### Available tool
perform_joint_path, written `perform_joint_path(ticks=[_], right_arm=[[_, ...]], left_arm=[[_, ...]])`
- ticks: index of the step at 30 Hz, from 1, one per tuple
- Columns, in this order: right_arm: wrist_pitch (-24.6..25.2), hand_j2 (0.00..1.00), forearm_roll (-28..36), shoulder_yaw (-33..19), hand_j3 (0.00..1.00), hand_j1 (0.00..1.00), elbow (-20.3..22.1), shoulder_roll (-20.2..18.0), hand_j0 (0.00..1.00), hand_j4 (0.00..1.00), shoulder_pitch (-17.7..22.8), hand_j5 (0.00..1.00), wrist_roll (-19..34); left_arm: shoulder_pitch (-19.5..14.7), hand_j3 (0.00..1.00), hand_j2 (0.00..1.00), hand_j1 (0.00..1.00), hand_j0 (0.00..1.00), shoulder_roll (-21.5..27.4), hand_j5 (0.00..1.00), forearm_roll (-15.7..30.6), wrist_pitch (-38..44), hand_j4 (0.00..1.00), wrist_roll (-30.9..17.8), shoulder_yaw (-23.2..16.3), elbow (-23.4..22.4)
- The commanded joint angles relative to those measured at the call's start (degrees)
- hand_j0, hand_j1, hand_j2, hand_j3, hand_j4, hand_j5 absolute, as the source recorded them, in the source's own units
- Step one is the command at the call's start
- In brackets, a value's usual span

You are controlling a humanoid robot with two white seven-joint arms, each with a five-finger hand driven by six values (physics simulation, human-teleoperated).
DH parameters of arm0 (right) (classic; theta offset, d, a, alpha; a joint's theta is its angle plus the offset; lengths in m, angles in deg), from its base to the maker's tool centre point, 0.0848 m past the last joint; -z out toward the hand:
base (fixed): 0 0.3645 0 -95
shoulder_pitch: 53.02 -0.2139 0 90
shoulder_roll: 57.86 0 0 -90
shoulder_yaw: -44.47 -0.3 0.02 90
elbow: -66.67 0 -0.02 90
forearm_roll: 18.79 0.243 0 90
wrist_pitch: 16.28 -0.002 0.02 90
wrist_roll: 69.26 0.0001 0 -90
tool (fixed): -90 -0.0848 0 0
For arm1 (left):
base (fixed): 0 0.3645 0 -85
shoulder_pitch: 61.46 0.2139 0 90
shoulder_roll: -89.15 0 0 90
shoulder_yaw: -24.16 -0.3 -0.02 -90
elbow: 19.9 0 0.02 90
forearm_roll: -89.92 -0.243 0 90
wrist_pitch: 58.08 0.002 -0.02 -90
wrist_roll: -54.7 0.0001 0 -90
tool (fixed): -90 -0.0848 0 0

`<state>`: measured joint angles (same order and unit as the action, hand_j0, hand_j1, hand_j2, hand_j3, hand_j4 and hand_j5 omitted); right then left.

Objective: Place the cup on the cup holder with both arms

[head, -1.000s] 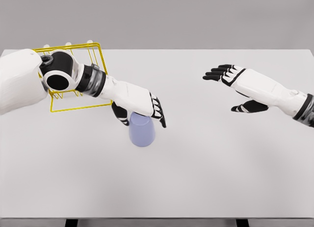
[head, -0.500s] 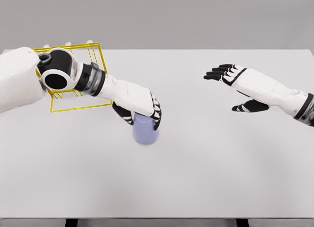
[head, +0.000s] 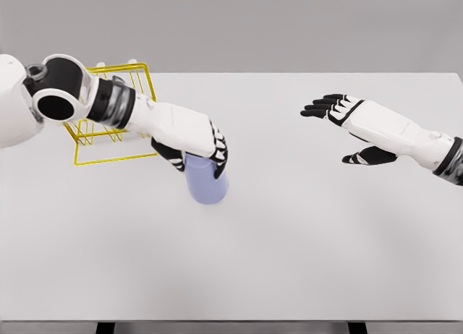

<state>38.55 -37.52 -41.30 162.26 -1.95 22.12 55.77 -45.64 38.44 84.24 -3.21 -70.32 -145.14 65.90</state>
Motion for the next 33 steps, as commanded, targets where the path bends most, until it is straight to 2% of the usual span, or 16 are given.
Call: perform_joint_path(ticks=[1,10,13,19,24,33], right_arm=[[0.2,1.00,0.4,0.0,1.00,1.00,0.0,0.0,1.00,1.00,0.0,1.00,0.0],[0.2,1.00,0.1,-0.1,1.00,1.00,-0.5,0.5,1.00,1.00,-0.4,1.00,0.0],[0.2,1.00,-2.1,0.2,1.00,1.00,-0.8,3.0,1.00,1.00,-1.0,1.00,0.0],[0.2,1.00,-2.1,-0.5,1.00,1.00,-1.2,2.5,1.00,1.00,-1.2,1.00,0.0],[0.2,1.00,-2.0,-0.5,1.00,1.00,-0.4,2.2,1.00,1.00,-1.2,1.00,0.0],[0.2,1.00,-2.0,-0.5,1.00,1.00,1.3,1.7,1.00,1.00,-0.8,1.00,0.0]], left_arm=[[0.0,0.58,0.58,0.58,0.58,1.1,0.58,0.6,0.1,0.58,0.0,0.6,0.1],[-1.1,0.58,0.58,0.58,0.58,3.7,0.58,2.3,0.1,0.58,0.0,3.0,0.1],[-1.2,0.58,0.58,0.58,0.58,4.6,0.58,3.0,0.1,0.58,0.0,4.1,0.1],[-2.8,0.58,0.58,0.58,0.58,6.0,0.58,4.2,0.1,0.58,0.0,5.1,0.2],[-2.9,0.58,0.58,0.58,0.58,6.7,0.58,4.6,0.1,0.58,0.0,5.6,0.4],[-3.0,0.58,0.58,0.58,0.58,8.0,0.58,6.8,0.1,0.58,0.0,8.6,1.7]])
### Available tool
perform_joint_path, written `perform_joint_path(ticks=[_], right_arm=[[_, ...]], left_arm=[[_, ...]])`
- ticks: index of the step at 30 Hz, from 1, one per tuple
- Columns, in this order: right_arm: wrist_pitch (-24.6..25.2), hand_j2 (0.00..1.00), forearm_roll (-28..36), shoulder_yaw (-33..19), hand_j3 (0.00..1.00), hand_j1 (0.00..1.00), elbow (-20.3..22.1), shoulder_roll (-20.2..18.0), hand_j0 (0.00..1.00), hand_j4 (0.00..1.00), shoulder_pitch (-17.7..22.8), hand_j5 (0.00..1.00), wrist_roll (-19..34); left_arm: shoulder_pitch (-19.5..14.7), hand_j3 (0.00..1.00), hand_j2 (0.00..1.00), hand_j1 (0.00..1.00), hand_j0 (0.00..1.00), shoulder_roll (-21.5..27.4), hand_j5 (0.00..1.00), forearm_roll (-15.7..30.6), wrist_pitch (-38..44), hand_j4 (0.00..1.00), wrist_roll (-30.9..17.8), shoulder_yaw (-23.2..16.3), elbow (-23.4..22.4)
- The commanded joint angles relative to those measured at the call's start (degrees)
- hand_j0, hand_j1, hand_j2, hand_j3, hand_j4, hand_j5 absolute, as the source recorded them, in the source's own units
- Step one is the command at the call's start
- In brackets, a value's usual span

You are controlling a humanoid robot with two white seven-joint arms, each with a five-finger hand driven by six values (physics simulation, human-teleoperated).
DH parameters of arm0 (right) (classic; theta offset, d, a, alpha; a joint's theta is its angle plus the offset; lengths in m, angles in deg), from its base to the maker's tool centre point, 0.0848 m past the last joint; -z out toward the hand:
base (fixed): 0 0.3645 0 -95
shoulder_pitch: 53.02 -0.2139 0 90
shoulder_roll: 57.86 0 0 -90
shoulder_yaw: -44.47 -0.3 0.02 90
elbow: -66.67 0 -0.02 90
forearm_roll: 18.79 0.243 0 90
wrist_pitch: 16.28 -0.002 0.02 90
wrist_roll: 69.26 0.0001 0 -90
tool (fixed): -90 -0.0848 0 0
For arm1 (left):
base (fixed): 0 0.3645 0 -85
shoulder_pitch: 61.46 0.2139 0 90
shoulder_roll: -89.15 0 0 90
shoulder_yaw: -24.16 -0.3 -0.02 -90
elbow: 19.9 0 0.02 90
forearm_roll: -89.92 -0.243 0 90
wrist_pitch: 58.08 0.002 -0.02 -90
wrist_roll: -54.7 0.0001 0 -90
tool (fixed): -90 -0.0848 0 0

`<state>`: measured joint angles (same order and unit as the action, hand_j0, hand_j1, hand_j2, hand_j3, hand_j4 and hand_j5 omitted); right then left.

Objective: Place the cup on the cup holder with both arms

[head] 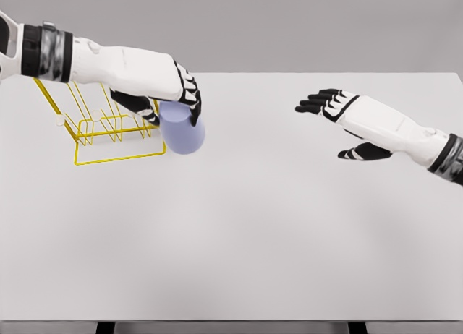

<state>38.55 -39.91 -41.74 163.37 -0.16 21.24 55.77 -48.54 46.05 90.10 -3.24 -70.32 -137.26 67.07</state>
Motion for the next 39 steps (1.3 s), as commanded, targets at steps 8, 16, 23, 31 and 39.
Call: perform_joint_path(ticks=[8,16,23,31,39], right_arm=[[0.2,1.00,0.3,0.1,1.00,1.00,0.0,-0.2,1.00,1.00,-0.2,1.00,0.0],[0.2,1.00,0.3,0.1,1.00,1.00,0.0,-0.6,1.00,1.00,-0.3,1.00,0.0],[0.2,1.00,0.3,0.1,1.00,1.00,0.1,-0.5,1.00,1.00,-0.2,1.00,0.0],[0.2,1.00,0.3,0.1,1.00,1.00,0.1,-0.5,1.00,1.00,-0.2,1.00,0.0],[0.2,1.00,0.3,0.1,1.00,1.00,0.1,-0.4,1.00,1.00,-0.3,1.00,0.0]], left_arm=[[-1.4,0.58,0.58,0.58,0.58,2.3,0.58,2.9,0.2,0.58,0.0,1.0,1.4],[-1.6,0.58,0.58,0.58,0.58,4.1,0.58,3.3,0.2,0.58,0.0,2.1,1.4],[-1.6,0.58,0.58,0.58,0.58,5.6,0.58,3.6,0.2,0.58,0.0,2.5,1.3],[-1.6,0.58,0.58,0.58,0.58,7.2,0.58,3.6,0.2,0.58,0.0,2.6,1.0],[-1.5,0.58,0.58,0.58,0.58,8.1,0.58,3.7,0.2,0.58,0.0,3.7,0.9]])
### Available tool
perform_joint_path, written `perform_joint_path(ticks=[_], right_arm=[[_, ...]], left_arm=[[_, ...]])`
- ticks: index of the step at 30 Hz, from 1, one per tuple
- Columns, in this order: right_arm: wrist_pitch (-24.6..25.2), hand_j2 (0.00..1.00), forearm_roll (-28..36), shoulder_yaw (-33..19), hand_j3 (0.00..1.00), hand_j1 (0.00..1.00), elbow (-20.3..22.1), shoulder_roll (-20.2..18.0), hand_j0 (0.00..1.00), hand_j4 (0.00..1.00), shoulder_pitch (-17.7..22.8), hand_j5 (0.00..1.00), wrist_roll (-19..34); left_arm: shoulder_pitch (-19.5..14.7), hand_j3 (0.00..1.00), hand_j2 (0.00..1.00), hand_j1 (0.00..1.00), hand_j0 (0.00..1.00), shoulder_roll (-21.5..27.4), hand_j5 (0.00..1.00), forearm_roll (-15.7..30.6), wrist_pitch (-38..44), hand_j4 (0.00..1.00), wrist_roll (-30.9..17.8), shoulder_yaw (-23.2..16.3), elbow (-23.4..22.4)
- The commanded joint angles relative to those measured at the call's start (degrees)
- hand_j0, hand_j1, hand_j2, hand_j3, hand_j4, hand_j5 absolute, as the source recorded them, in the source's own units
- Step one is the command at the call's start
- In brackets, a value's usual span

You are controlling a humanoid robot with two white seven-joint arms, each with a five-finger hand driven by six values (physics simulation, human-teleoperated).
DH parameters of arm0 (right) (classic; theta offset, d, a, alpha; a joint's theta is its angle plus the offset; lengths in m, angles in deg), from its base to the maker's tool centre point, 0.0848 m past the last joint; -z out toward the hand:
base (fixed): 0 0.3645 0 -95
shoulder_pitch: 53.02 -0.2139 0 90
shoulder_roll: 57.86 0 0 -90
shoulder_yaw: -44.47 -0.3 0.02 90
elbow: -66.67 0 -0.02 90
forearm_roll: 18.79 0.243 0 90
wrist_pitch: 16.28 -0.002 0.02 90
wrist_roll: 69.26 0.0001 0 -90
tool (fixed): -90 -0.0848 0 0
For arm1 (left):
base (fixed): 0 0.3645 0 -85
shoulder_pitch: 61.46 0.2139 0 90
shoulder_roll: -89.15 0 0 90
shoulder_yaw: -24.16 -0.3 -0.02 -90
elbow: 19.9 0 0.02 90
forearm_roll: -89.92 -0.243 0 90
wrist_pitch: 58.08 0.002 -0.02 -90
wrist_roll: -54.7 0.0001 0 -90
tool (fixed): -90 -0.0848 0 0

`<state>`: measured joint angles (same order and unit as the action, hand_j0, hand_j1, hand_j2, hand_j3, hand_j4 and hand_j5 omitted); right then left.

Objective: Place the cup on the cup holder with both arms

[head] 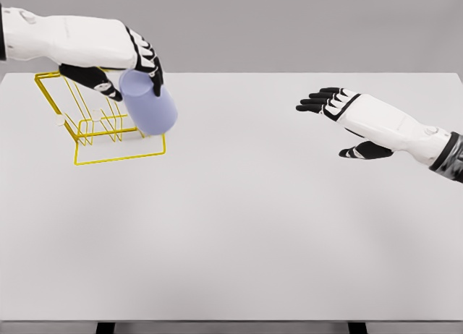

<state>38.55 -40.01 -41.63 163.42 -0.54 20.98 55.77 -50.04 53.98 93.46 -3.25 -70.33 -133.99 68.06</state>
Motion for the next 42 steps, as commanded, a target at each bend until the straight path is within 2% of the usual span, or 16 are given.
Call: perform_joint_path(ticks=[1,19,28,34,36,42], right_arm=[[0.2,1.00,0.4,0.0,1.00,1.00,0.0,0.0,1.00,1.00,0.0,1.00,0.0],[0.2,1.00,0.3,0.0,1.00,1.00,0.0,0.1,1.00,1.00,0.0,1.00,0.0],[0.2,1.00,0.0,0.2,1.00,1.00,-0.1,0.2,1.00,1.00,0.0,1.00,0.0],[0.2,1.00,-0.1,0.4,1.00,1.00,-0.1,0.3,1.00,1.00,0.0,1.00,0.0],[0.2,1.00,-0.1,0.4,1.00,1.00,-0.1,0.3,1.00,1.00,0.0,1.00,0.0],[0.2,1.00,-0.1,0.5,1.00,1.00,0.0,0.5,1.00,1.00,0.1,1.00,0.0]], left_arm=[[0.0,0.58,0.58,0.58,0.58,0.2,0.58,0.2,0.2,0.58,0.0,0.5,-0.1],[0.7,0.58,0.58,0.58,0.58,2.4,0.58,-0.2,0.2,0.58,0.0,0.5,-0.5],[1.1,0.58,0.58,0.58,0.58,2.4,0.58,-0.8,0.2,0.58,0.0,0.3,-3.8],[1.4,0.59,0.59,0.59,0.59,2.4,0.59,-0.8,0.2,0.59,0.0,0.2,-4.0],[1.6,0.61,0.61,0.61,0.61,2.5,0.61,-1.2,0.2,0.61,0.0,0.2,-4.0],[2.1,0.79,0.79,0.79,0.79,1.9,0.79,-2.5,0.2,0.79,0.0,0.2,-5.6]])
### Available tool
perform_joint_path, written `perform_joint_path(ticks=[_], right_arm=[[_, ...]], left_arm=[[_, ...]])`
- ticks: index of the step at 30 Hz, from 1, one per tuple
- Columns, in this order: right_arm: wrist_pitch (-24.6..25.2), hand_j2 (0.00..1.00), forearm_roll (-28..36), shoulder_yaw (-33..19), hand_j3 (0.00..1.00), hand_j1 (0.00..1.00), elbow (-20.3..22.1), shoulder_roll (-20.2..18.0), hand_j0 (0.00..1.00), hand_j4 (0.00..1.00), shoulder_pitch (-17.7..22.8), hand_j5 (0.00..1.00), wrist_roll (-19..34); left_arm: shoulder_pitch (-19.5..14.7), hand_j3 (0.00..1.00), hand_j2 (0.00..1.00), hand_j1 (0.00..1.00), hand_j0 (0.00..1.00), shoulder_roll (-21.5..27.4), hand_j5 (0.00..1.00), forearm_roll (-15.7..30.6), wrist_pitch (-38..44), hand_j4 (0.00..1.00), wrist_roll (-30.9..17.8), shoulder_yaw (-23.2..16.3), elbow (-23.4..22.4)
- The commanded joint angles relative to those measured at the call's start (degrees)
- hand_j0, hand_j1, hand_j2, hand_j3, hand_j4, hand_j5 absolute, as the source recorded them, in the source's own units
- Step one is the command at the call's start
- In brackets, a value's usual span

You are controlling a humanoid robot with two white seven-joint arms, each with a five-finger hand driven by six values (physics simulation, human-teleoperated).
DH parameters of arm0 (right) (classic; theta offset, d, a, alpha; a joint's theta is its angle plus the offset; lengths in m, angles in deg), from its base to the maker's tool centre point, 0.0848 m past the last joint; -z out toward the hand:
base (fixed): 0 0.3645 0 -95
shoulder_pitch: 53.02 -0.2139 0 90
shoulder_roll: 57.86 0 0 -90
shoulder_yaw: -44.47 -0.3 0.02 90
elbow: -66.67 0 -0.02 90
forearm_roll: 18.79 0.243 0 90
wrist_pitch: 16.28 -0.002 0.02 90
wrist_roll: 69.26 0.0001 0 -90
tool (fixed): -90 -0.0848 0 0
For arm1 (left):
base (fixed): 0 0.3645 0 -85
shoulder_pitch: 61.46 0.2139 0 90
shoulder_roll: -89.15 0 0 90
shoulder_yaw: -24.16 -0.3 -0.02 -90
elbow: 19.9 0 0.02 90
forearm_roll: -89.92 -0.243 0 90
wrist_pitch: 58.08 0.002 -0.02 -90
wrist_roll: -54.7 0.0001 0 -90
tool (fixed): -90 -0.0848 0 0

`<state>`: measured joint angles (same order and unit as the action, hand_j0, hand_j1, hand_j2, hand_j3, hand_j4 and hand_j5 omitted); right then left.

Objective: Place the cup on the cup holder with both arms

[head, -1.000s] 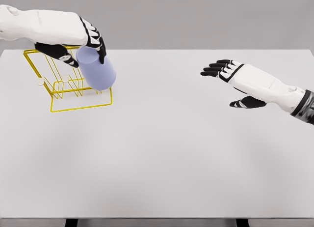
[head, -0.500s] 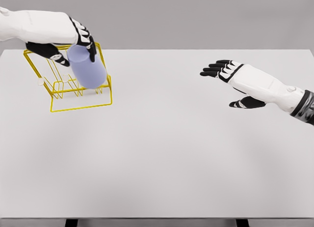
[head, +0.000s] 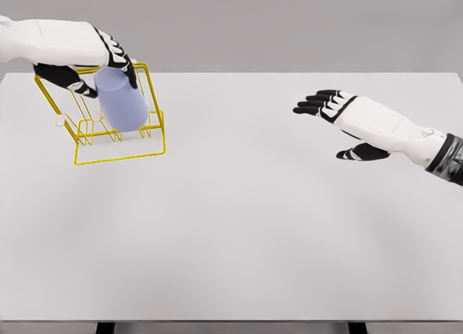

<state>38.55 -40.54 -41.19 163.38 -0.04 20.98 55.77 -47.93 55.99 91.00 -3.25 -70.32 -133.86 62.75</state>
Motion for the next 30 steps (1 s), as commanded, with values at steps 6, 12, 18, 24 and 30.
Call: perform_joint_path(ticks=[6,12,18,24,30], right_arm=[[0.2,1.00,0.4,0.0,1.00,1.00,0.1,0.1,1.00,1.00,0.0,1.00,0.0],[0.2,1.00,0.4,0.0,1.00,1.00,0.1,0.2,1.00,1.00,0.0,1.00,0.0],[0.2,1.00,0.4,0.2,1.00,1.00,0.1,0.3,1.00,1.00,0.0,1.00,0.0],[0.2,1.00,0.3,0.5,1.00,1.00,-0.1,0.3,1.00,1.00,-0.1,1.00,0.0],[0.2,1.00,0.1,0.5,1.00,1.00,-0.1,0.3,1.00,1.00,0.0,1.00,0.0]], left_arm=[[-0.1,0.97,0.97,0.97,0.97,0.1,0.97,0.1,0.2,0.97,0.0,0.3,0.2],[0.3,0.99,0.99,0.99,0.99,5.0,0.99,6.9,0.2,0.99,0.0,3.0,5.4],[6.7,1.00,1.00,1.00,1.00,15.2,1.00,27.0,0.2,1.00,0.0,2.7,14.5],[19.0,1.00,1.00,1.00,1.00,17.3,1.00,38.1,0.2,1.00,0.0,2.6,18.2],[28.4,1.00,1.00,1.00,1.00,15.2,1.00,38.5,0.2,1.00,0.0,2.5,18.2]])
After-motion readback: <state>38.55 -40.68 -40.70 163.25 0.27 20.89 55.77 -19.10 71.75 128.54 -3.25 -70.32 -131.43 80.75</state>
